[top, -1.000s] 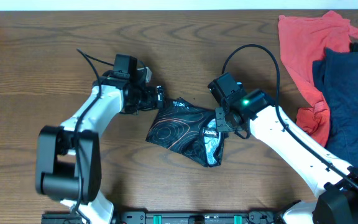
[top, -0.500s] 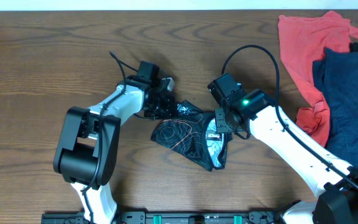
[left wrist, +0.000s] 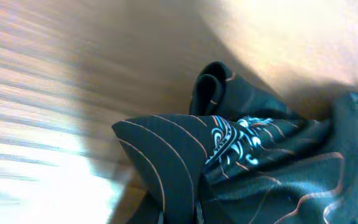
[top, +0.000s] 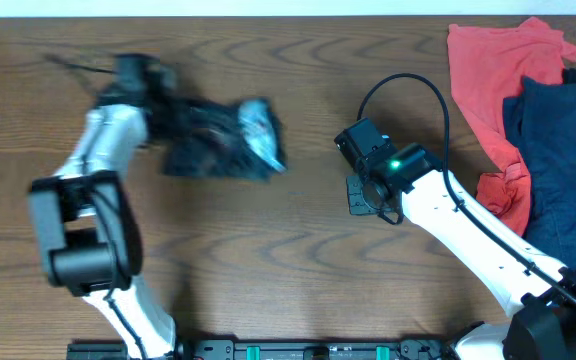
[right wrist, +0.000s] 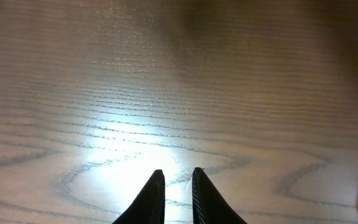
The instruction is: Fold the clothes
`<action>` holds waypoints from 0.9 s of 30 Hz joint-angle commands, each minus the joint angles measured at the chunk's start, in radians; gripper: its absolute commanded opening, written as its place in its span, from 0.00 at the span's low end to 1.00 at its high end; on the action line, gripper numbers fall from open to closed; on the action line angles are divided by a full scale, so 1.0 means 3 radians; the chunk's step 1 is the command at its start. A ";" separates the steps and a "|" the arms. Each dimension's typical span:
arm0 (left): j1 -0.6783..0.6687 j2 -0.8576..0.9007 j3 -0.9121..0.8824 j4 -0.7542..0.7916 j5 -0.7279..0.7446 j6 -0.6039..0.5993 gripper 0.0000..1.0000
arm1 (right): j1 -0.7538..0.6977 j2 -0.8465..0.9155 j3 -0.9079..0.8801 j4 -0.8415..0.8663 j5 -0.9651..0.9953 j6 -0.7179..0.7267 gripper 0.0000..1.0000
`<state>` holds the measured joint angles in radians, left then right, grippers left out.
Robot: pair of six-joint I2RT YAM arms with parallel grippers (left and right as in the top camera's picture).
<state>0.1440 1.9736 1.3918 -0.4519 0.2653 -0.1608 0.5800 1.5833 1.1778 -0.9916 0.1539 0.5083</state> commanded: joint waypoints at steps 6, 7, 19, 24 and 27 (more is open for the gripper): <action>0.1336 0.0006 0.0142 0.0055 -0.0354 -0.0388 0.12 | -0.0041 0.0009 0.0006 -0.0022 0.0050 -0.0028 0.15; 0.1481 0.0006 0.0139 0.0051 -0.0352 -0.0415 0.12 | -0.0041 0.0009 0.0006 -0.0022 0.0050 -0.0028 0.15; 0.2285 0.0000 0.0104 -0.0127 -0.0205 -0.0670 0.98 | -0.0042 0.0009 0.0006 0.0024 0.0053 -0.0028 0.16; 0.2209 -0.0003 0.0104 -0.0128 0.0117 -0.0659 0.98 | -0.0056 0.0009 0.0006 0.0094 0.0043 -0.0024 0.31; 0.2052 -0.0009 0.0104 -0.0134 0.0137 -0.0549 0.98 | -0.0079 0.0009 0.0006 0.0223 -0.0083 -0.0025 0.45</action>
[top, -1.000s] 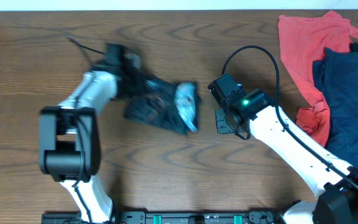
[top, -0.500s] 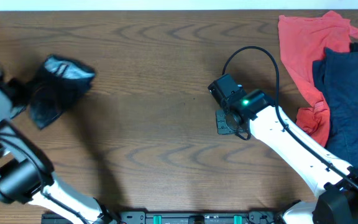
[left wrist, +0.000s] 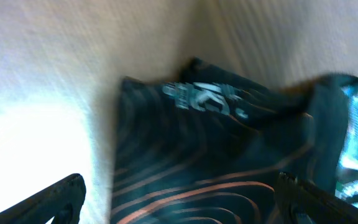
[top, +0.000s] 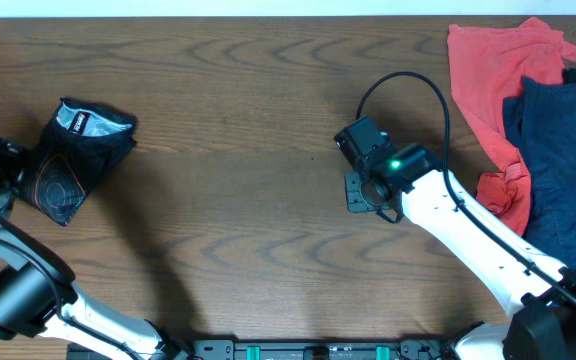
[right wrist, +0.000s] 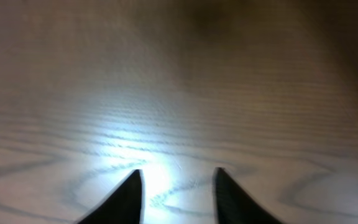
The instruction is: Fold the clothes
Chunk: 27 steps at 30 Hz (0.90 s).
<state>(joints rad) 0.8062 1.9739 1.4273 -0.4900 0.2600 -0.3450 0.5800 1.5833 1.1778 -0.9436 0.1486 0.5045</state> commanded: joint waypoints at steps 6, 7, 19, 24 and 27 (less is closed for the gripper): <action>-0.0744 -0.0038 -0.0014 0.0003 0.0154 0.0357 0.98 | -0.0135 0.0014 0.0006 0.0285 -0.0238 -0.0014 0.76; -0.0882 -0.0038 -0.0014 -0.0006 0.0153 0.0413 0.98 | -0.0146 0.0017 0.0006 0.0314 -0.0238 -0.0013 0.85; -0.2522 -0.0038 -0.0017 -0.0332 0.0142 0.0650 0.98 | -0.0392 0.0022 0.0006 0.0622 -0.0239 -0.0015 0.99; -0.3023 -0.0038 -0.0017 -0.0937 0.0140 0.0651 0.98 | -0.0670 0.0022 0.0006 0.0758 -0.0251 -0.0192 0.99; -0.3185 -0.0038 -0.0017 -0.1499 0.0140 0.0651 0.98 | -0.0835 0.0022 0.0006 0.0743 -0.0258 -0.0425 0.99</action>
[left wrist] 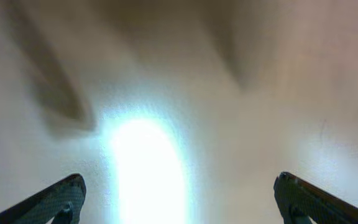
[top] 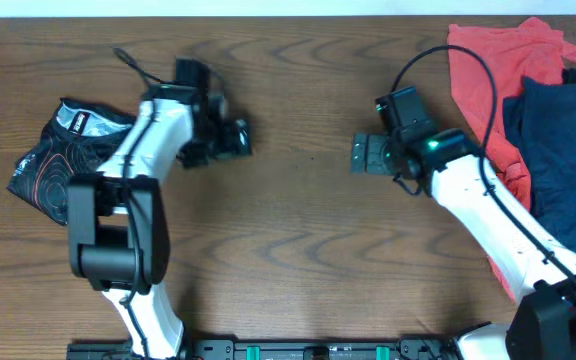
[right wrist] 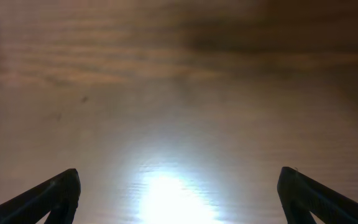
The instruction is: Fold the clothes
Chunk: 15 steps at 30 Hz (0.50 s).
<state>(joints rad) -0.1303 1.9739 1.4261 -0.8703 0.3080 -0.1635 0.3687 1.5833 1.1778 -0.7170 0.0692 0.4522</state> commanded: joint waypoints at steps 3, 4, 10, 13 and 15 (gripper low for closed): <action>-0.0149 -0.0041 -0.0013 -0.0791 -0.0061 0.0046 0.98 | -0.0299 0.0017 0.0006 -0.0195 -0.0075 -0.0313 0.99; -0.0160 -0.0047 -0.0013 -0.0941 -0.0125 0.0046 0.98 | -0.0346 0.0015 0.0006 -0.0261 -0.0122 -0.0312 0.99; -0.0256 -0.0294 -0.0092 -0.1417 -0.0459 0.0095 0.98 | -0.0473 -0.0080 0.0006 -0.0595 -0.0317 -0.0312 0.99; -0.0342 -0.0735 -0.0273 -0.1298 -0.0459 0.0098 0.98 | -0.0421 -0.0290 -0.0015 -0.0649 -0.0192 -0.0287 0.99; -0.0409 -0.1157 -0.0458 -0.1108 -0.0468 0.0098 0.98 | -0.0351 -0.0546 -0.0083 -0.0581 -0.0029 -0.0263 0.99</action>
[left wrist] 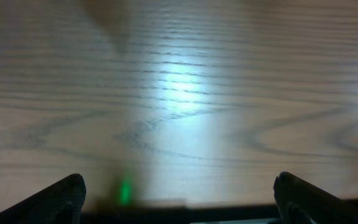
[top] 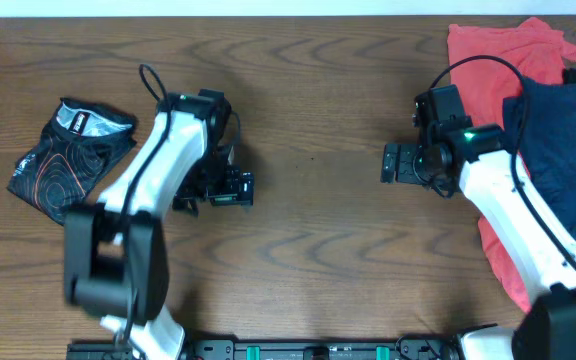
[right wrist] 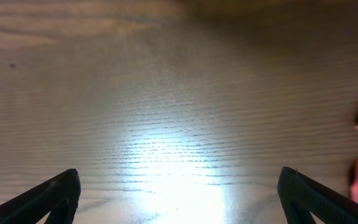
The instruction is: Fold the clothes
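A folded dark garment with orange line print (top: 68, 157) lies at the table's far left. A red garment (top: 491, 62) and a navy one (top: 566, 150) are piled at the right edge; a bit of the red one shows in the right wrist view. My left gripper (top: 230, 189) (left wrist: 179, 202) hangs open over bare wood, right of the folded garment and apart from it. Over bare wood just left of the pile, my right gripper (top: 399, 163) (right wrist: 179, 199) is open wide, holding nothing.
The wooden table (top: 298, 250) stretches between the two arms. Its near edge with a dark rail (top: 298, 350) runs along the front. A black cable (top: 478, 65) loops from the right arm over the red garment.
My left gripper has moved toward the table's front, farther from the folded garment. My right gripper has moved right, closer to the red and navy pile. Both are still open.
The dark garment was bunched at the table's middle-left with my left gripper at it, and my right gripper was shut. Then the garment lay folded at the far left. Later both grippers were open wide, and now the right one is near the pile.
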`<action>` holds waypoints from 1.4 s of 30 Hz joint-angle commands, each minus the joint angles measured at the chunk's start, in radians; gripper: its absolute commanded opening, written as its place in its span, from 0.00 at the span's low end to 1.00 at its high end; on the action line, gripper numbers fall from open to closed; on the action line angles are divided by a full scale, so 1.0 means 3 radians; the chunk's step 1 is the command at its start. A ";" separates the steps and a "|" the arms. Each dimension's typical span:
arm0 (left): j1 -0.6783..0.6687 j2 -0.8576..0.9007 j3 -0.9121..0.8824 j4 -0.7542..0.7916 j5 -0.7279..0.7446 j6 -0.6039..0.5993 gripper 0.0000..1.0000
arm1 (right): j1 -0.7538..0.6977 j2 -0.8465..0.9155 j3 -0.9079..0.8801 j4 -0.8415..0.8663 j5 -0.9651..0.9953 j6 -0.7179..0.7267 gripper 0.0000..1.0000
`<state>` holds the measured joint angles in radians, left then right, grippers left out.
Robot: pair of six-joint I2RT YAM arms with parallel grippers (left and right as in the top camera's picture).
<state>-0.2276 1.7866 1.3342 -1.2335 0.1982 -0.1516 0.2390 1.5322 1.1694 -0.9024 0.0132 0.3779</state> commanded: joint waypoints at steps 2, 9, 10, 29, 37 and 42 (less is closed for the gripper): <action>-0.0148 -0.0960 -0.0370 0.0373 -0.0174 0.0052 0.98 | 0.0174 -0.0674 -0.0169 0.0192 0.0295 -0.0032 0.99; -0.0341 -0.2824 -0.1334 0.1486 -0.0628 -0.0006 0.98 | 0.0492 -0.1974 -0.0843 0.0797 0.0819 -0.0041 0.99; -0.0341 -0.3040 -0.1414 0.1635 -0.0627 -0.0006 0.98 | 0.0491 -0.2107 -0.0912 0.0828 0.0832 -0.0041 0.99; -0.0341 -0.4256 -0.1467 0.1633 -0.0626 -0.0006 0.98 | 0.0495 -0.2541 -0.1015 0.0189 0.0827 -0.0041 0.99; -0.0341 -0.4256 -0.1467 0.1394 -0.0626 -0.0008 0.98 | 0.0342 -0.3056 -0.1138 0.0114 0.0815 -0.0041 0.99; -0.0341 -0.4256 -0.1467 0.1308 -0.0626 -0.0006 0.98 | 0.0125 -0.3779 -0.1586 0.0113 0.0815 -0.0041 0.99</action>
<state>-0.3283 0.5114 0.9024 -0.8375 0.0216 -0.1532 0.3138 0.5030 0.7685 -0.8623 0.2443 0.3775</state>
